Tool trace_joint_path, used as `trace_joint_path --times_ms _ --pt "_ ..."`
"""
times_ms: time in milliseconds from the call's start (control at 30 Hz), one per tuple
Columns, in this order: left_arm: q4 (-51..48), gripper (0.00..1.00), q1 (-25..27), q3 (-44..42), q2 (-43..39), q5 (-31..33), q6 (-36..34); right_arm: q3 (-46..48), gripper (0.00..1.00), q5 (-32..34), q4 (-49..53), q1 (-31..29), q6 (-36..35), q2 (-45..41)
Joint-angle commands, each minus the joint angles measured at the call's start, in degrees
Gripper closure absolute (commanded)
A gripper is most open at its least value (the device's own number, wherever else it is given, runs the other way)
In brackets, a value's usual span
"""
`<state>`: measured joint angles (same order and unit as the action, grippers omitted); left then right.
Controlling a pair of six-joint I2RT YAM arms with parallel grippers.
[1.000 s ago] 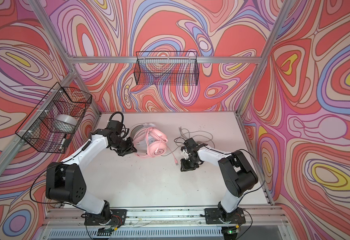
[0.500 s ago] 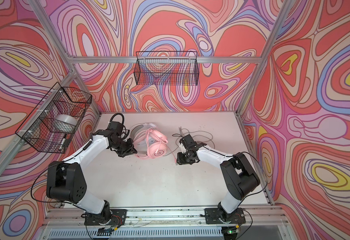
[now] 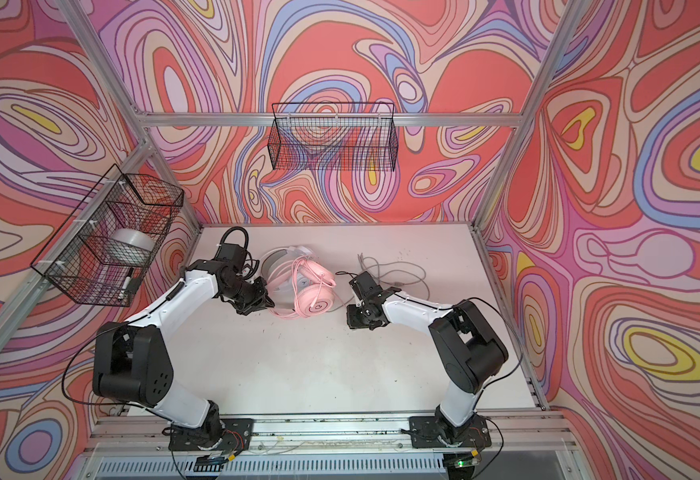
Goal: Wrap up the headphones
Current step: 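Lower the open right gripper toward the pink USB plug on the table, then close the right gripper on the pink USB plug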
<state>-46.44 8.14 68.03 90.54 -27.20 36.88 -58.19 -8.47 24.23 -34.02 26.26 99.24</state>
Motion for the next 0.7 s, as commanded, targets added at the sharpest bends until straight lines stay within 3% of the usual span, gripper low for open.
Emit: trace_joint_path --times_ms 0,433,667 --pt "1.8 1.00 -0.4 0.0 -0.1 -3.1 0.2 -1.5 0.60 3.1 1.2 -0.6 1.9 1.7" --pt "1.6 1.00 -0.4 -0.1 0.0 -3.2 0.0 -4.4 0.63 4.5 5.7 -1.4 1.2 6.5" --pt "1.3 1.00 -0.4 0.1 0.0 -3.0 0.0 -5.4 0.72 5.5 8.9 -1.9 -0.7 7.7"
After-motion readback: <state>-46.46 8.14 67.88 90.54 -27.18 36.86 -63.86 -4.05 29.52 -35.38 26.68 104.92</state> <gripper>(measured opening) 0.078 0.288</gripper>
